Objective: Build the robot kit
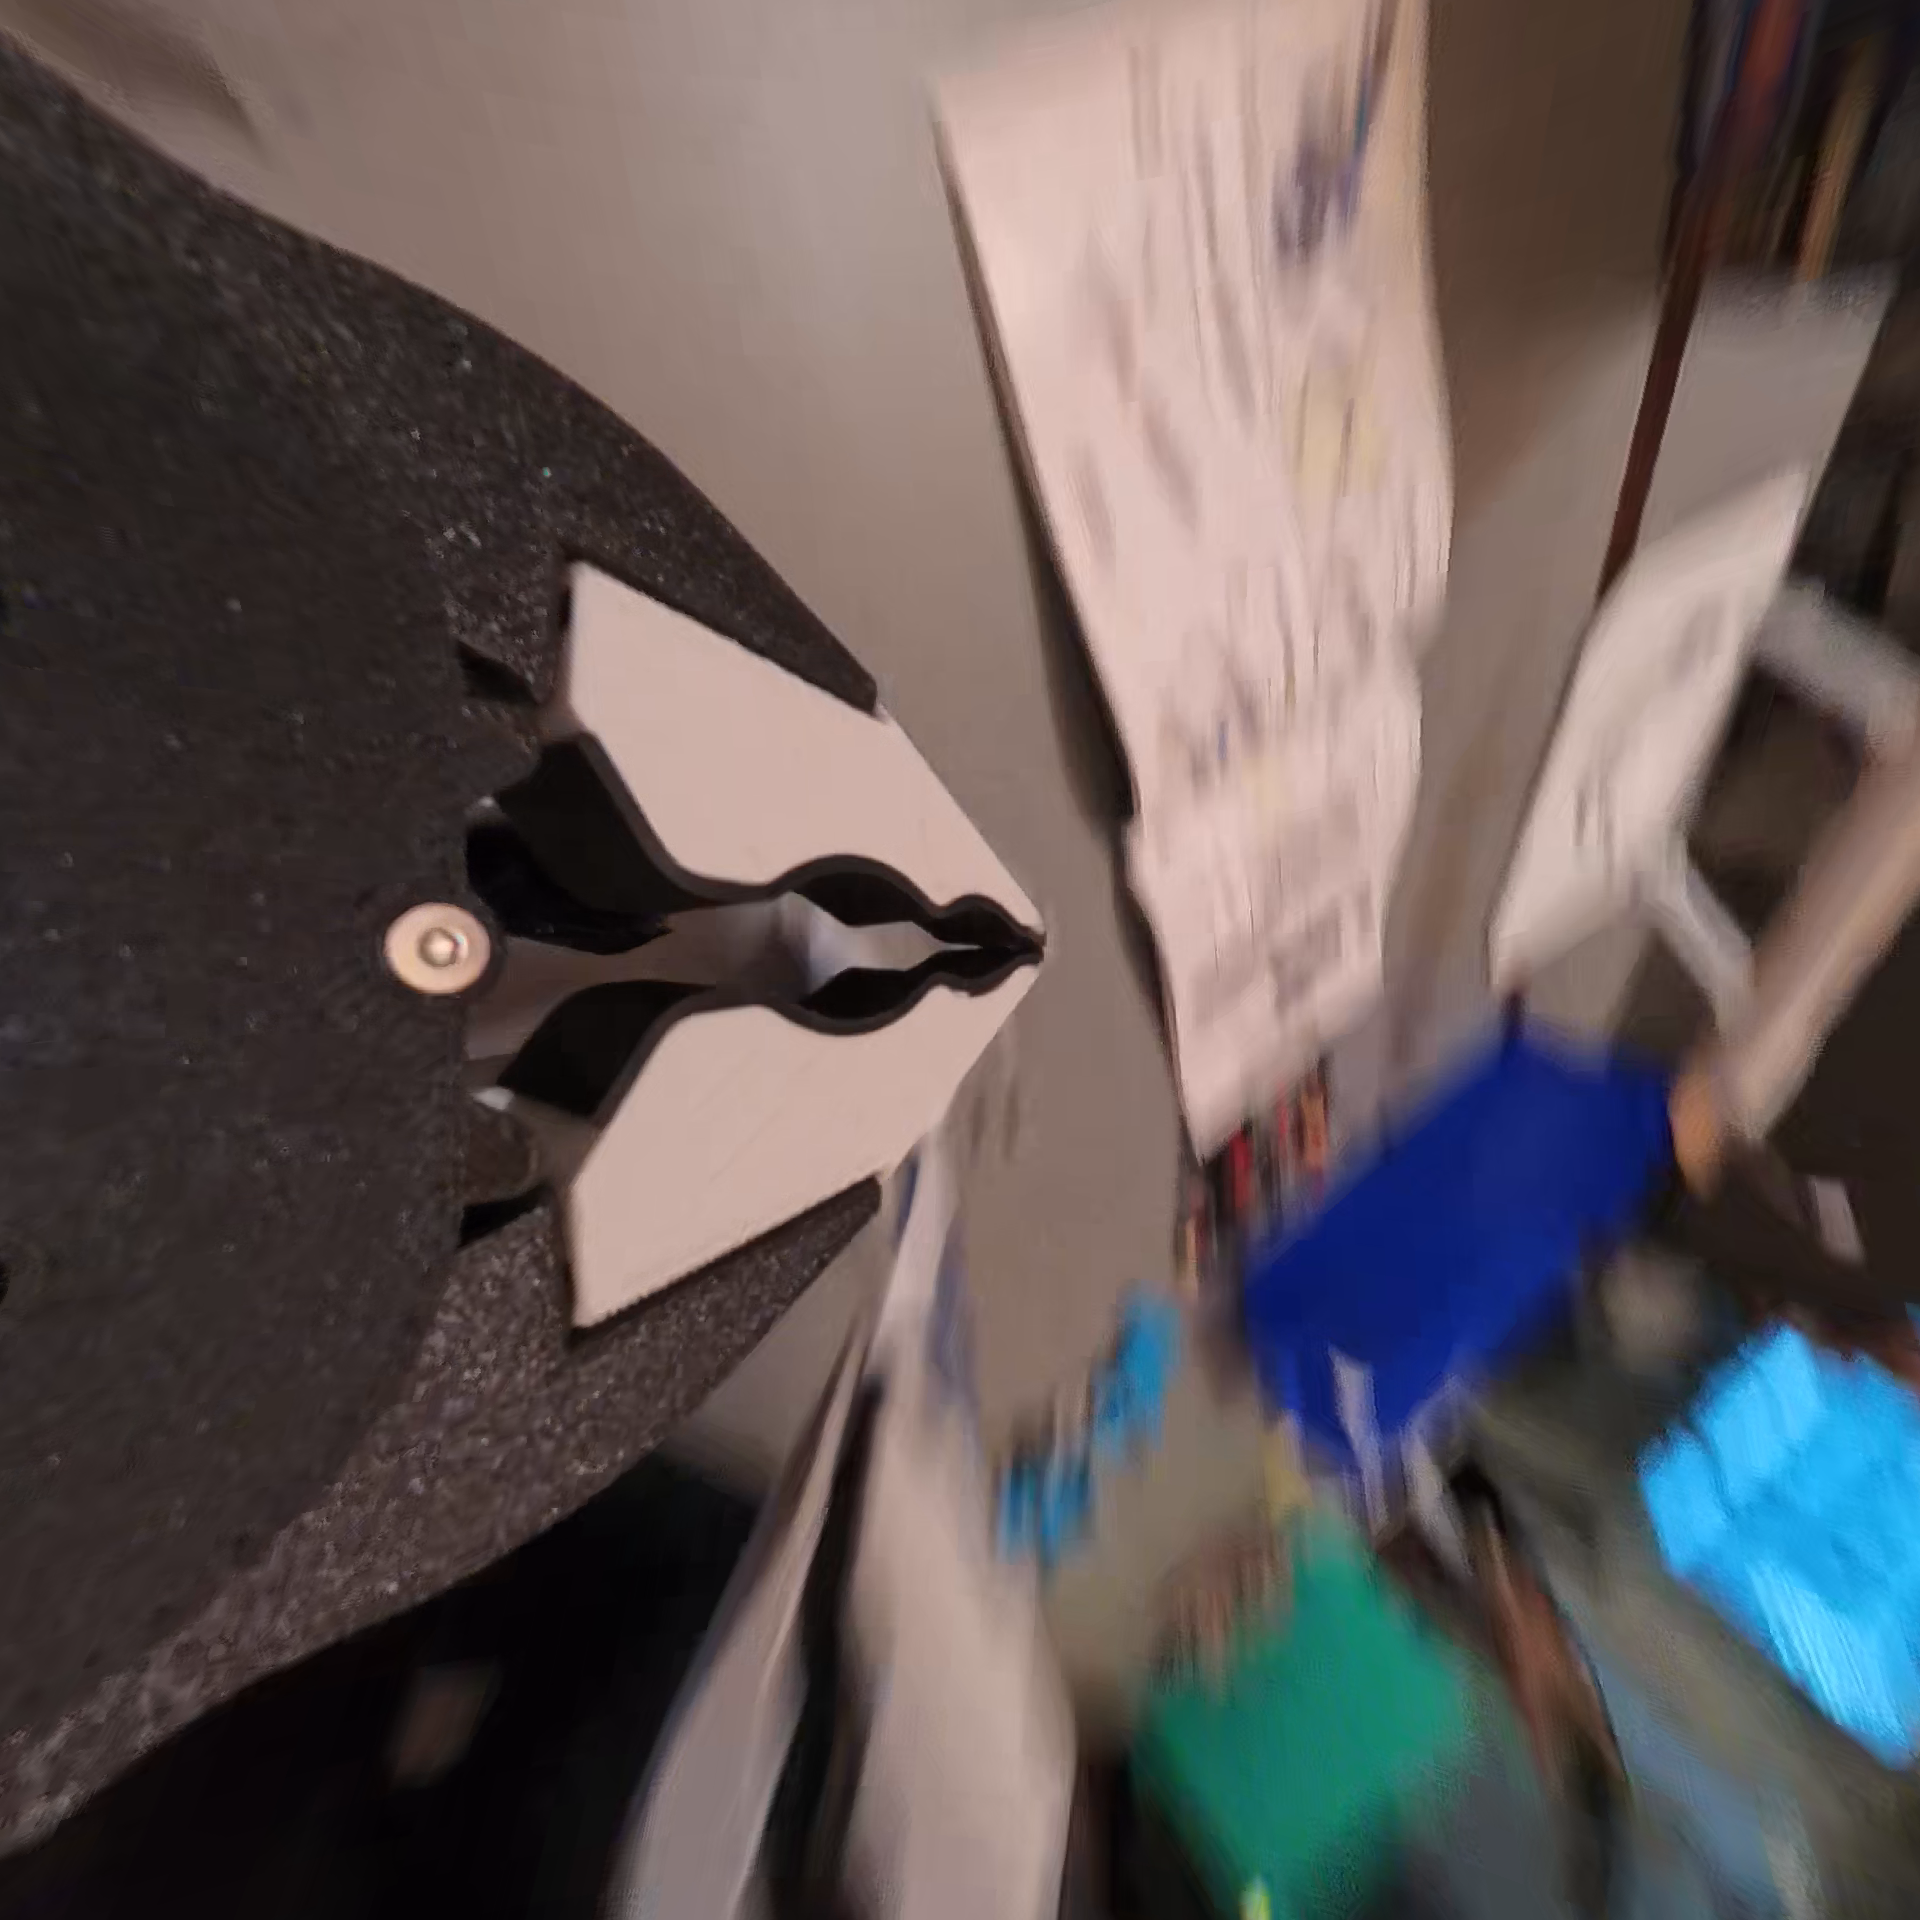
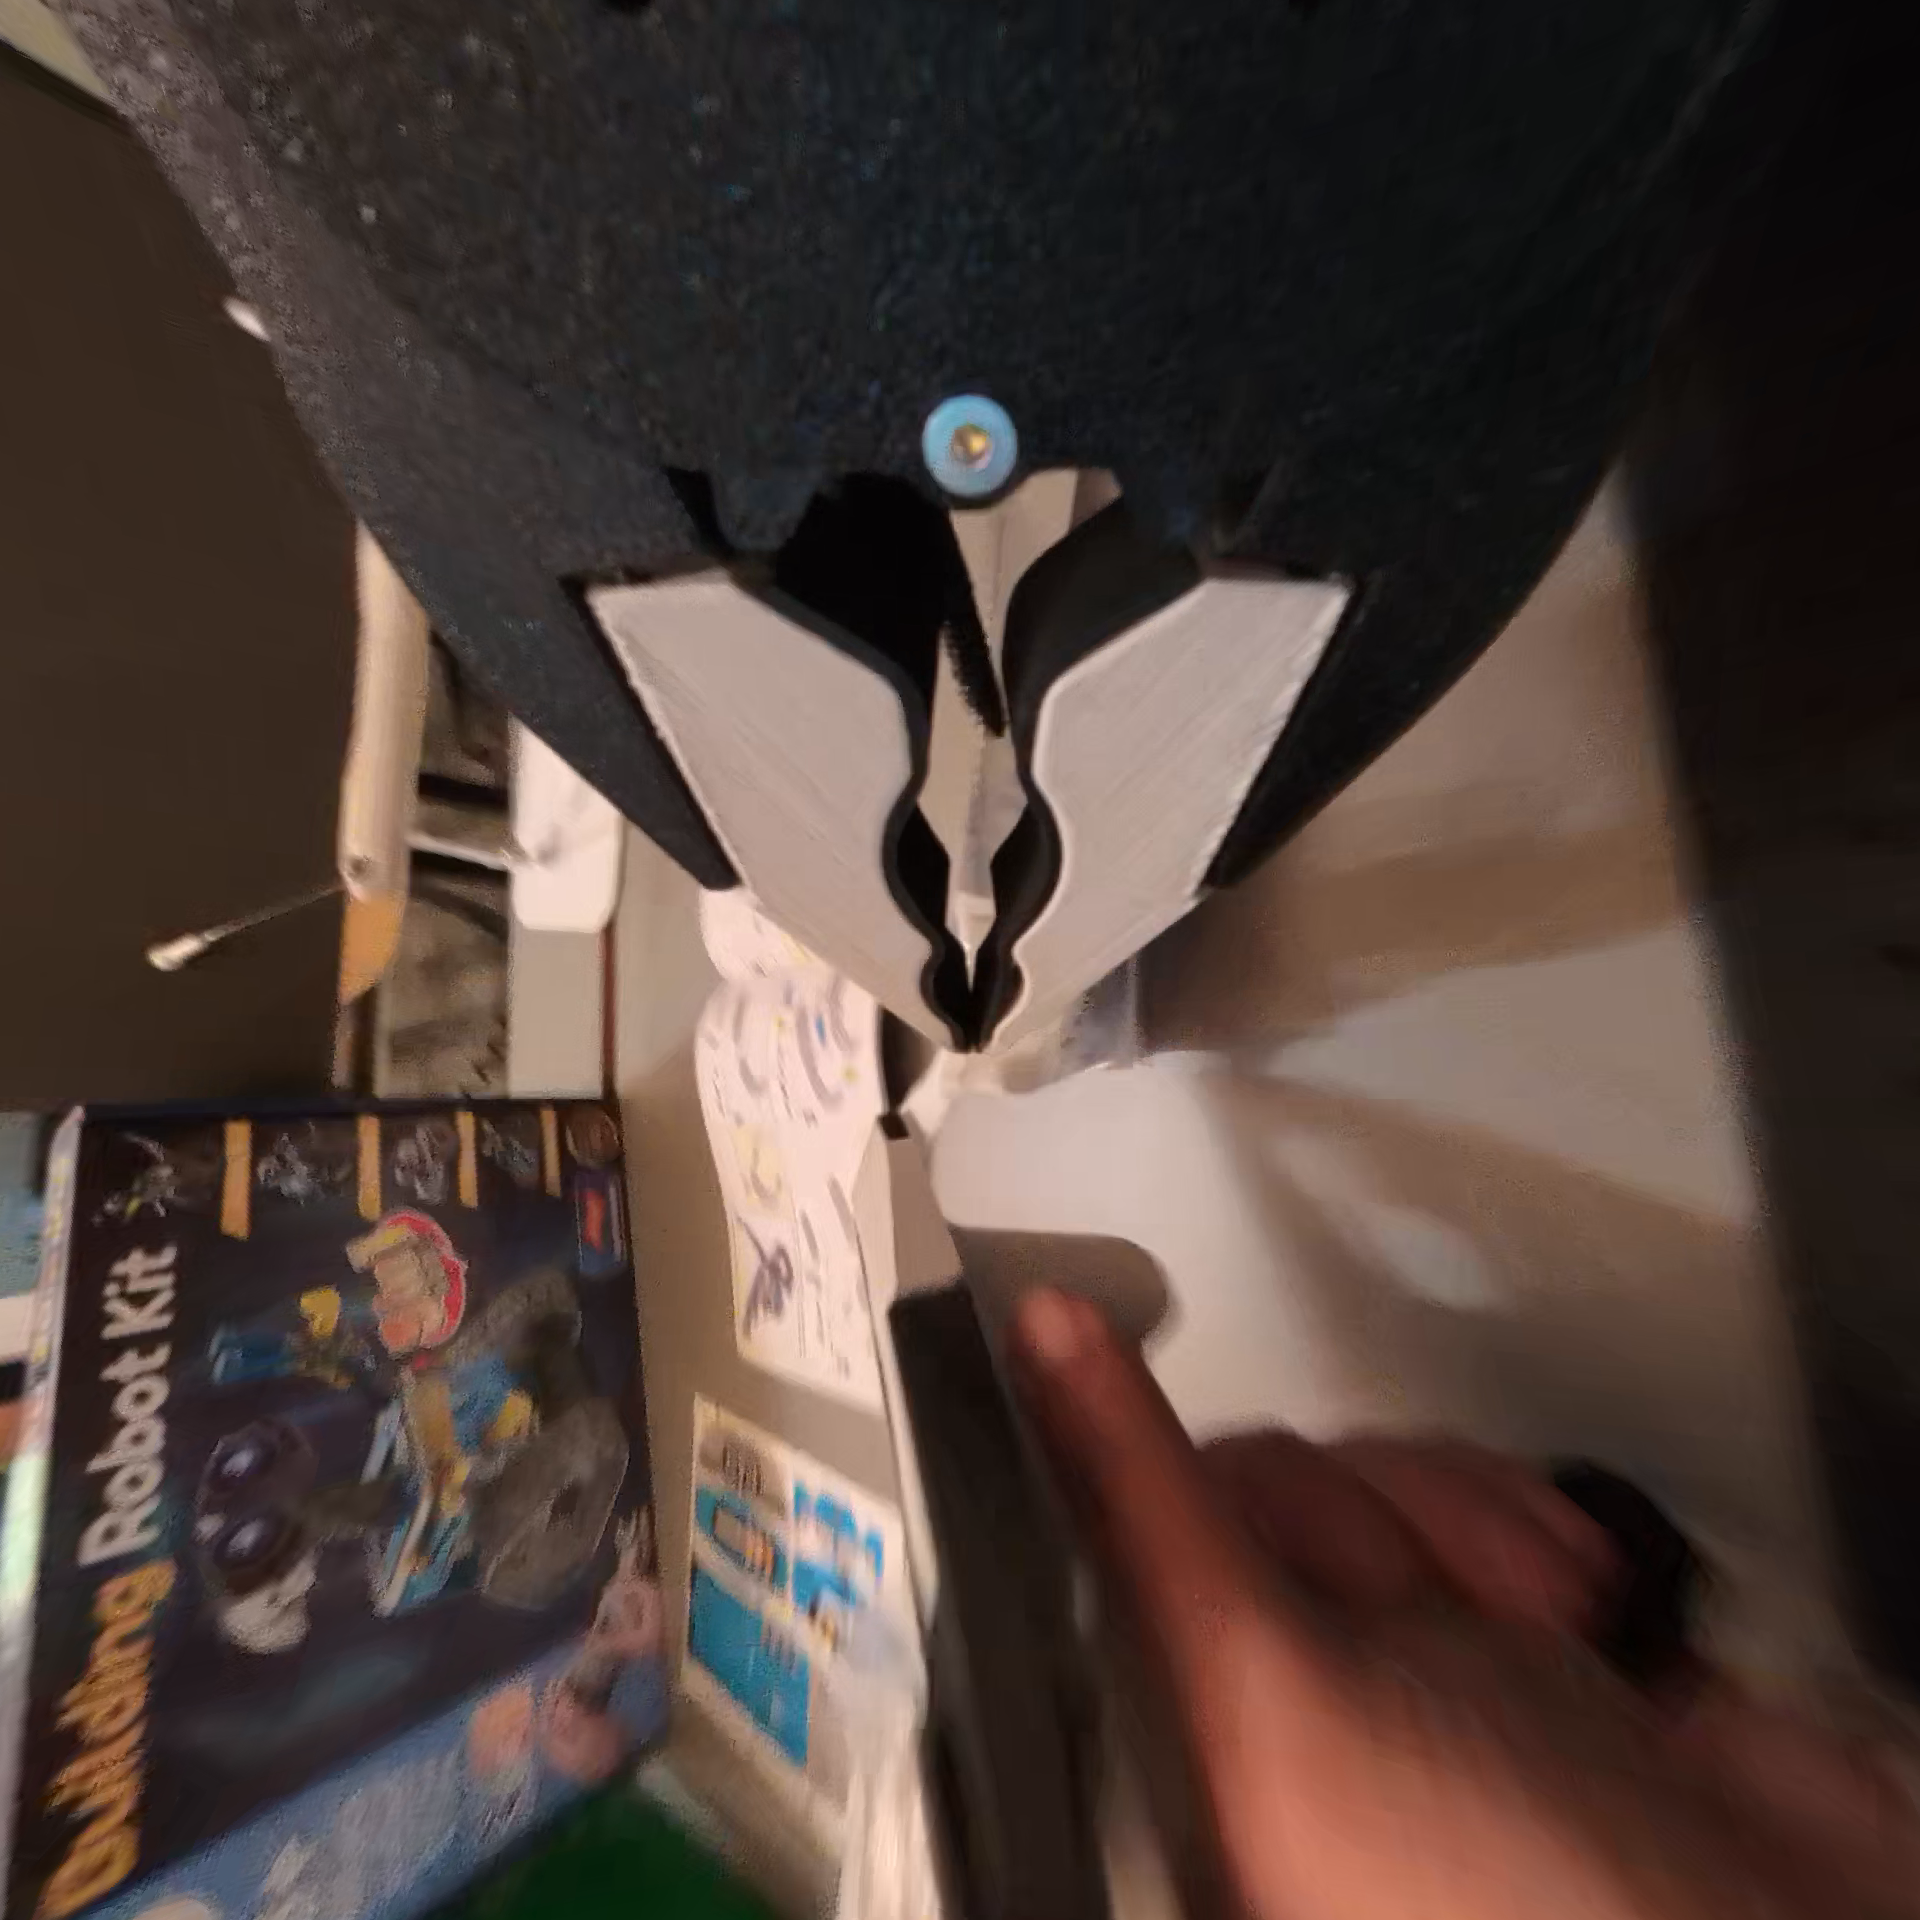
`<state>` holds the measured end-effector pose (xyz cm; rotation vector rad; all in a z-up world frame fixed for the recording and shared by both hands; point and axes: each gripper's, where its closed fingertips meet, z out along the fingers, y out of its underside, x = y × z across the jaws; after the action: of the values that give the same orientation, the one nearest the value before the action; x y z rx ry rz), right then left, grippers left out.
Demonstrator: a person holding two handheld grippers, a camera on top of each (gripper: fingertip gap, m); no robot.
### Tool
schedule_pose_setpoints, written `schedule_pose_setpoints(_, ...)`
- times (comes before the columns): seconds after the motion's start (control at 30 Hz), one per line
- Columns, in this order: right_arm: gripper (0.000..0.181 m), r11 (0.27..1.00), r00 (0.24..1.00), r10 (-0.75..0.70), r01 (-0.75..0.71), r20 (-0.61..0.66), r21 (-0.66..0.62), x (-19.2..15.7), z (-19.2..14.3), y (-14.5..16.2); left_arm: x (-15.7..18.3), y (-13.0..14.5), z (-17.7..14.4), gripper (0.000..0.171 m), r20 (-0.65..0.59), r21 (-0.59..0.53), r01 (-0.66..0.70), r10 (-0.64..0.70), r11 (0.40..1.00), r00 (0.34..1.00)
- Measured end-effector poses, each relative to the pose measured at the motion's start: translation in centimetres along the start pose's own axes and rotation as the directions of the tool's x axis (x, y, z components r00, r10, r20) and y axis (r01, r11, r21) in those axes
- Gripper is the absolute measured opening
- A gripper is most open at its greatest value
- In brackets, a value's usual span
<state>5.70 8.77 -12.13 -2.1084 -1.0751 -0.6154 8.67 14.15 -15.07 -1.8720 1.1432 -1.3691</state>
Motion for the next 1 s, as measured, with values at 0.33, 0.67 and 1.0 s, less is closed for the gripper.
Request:
schedule_pose_setpoints(0.33, 0.0, 0.945, 0.953, 0.302, -0.304, 0.035, 0.124, 1.2, -3.9, 0.6, -0.9, -2.1, -2.2, 0.0, -0.072, 0.062, 0.034, -0.029, 0.997, 0.997)
schedule_pose_setpoints(0.67, 0.0, 0.833, 0.868, 0.477, -0.497, 0.138, 0.243, -0.9, -6.7, 1.0, -7.1, -1.8, -4.4, 0.0, 0.099, 0.05, 0.108, -0.113, 0.993, 0.989)
schedule_pose_setpoints(1.0, 0.0, 0.807, 0.848, 0.501, -0.53, 0.172, 0.26, -1.2, -7.3, 1.2, -1.6, 1.0, -4.0, 0.029, -0.072, -0.167, -0.196, 0.186, 0.966, 0.98)
